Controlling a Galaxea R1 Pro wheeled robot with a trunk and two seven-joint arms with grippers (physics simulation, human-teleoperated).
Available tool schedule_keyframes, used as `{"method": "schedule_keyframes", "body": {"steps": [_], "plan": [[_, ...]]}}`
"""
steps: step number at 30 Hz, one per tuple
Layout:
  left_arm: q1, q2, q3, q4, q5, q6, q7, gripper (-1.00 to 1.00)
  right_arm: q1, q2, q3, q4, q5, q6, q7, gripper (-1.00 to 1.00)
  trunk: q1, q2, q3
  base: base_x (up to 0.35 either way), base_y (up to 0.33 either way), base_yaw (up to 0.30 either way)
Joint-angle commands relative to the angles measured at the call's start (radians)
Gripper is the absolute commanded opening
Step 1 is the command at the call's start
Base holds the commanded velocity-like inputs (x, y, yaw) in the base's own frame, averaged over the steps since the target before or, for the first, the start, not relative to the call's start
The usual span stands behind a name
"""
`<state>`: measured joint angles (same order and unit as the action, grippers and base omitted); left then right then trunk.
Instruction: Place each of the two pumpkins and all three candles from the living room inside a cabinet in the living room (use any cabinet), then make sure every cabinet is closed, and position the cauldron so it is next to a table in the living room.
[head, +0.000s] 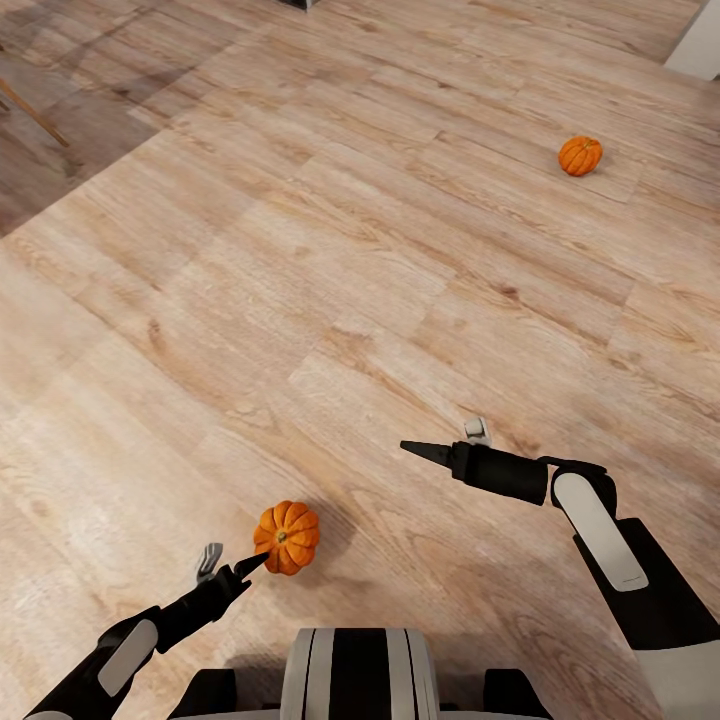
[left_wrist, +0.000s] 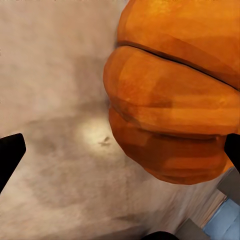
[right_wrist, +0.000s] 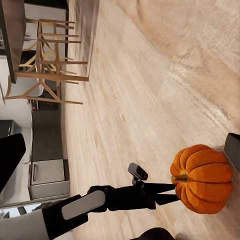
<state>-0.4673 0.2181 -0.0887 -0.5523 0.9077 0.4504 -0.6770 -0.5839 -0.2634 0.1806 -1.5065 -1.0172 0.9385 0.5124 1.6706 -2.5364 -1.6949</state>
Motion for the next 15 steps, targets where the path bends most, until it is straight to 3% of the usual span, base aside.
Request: {"method": "schedule_keyframes", "body": {"steps": [1,15], "plan": [[-0.001,0.001,0.001,0.002,-0.001,-0.002,0.028,1.00,-0.001,0.000,0.000,0.000,0.003,0.002,0.005,1.00,0.000,0.000,0.000,0.000,0.000,0.000],[-0.001,0.000,0.001,0.002,-0.003,-0.002,0.029,1.00,-0.001,0.000,0.002,0.000,0.003,0.000,0.005,1.00,-0.001,0.000,0.007,0.000,0.000,0.000]]}}
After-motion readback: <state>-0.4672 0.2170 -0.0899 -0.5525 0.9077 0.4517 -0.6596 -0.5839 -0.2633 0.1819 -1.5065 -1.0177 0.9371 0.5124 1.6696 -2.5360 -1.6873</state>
